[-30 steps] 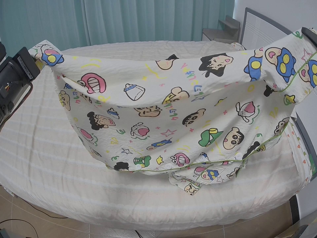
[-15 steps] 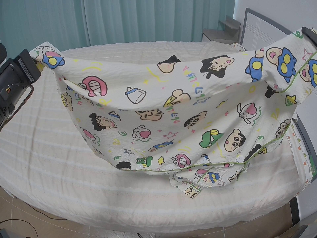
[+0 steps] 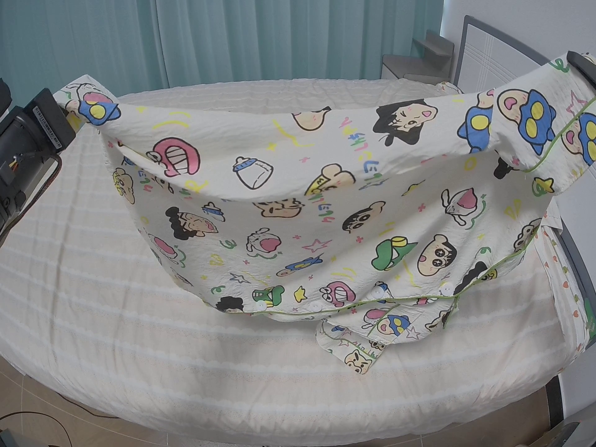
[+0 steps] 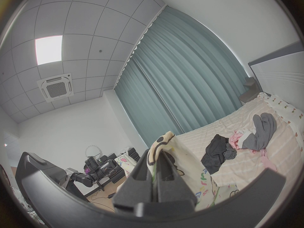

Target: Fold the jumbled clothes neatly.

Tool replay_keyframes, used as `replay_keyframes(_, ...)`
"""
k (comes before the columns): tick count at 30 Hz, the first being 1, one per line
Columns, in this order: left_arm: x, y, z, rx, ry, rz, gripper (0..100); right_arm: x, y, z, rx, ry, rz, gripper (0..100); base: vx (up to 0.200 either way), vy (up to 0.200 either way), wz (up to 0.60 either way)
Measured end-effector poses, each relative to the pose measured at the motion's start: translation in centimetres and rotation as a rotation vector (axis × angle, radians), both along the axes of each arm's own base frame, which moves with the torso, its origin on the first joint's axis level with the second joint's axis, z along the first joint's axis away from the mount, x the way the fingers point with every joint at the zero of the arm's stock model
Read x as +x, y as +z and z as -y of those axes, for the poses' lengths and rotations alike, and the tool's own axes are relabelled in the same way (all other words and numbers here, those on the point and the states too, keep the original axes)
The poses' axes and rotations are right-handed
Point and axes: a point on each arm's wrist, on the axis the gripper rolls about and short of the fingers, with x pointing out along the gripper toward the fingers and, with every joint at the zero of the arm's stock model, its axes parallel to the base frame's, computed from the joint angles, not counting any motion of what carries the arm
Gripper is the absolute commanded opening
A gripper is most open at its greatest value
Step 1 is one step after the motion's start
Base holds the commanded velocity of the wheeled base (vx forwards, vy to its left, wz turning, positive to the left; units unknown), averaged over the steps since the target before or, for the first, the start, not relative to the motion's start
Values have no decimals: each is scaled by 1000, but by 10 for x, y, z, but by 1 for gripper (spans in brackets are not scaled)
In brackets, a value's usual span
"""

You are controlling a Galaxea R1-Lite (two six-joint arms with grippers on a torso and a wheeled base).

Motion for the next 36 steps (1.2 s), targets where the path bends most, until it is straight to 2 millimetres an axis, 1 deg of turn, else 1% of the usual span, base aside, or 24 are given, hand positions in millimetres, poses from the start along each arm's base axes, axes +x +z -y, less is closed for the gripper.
replay_keyframes(11,0,0,0,-4,2,-3,0,0,0,0,0,0,2,0,0,0,0)
replay_keyframes(36,3,0,-3,0,18,-7,0,0,0,0,0,0,2,0,0,200,0)
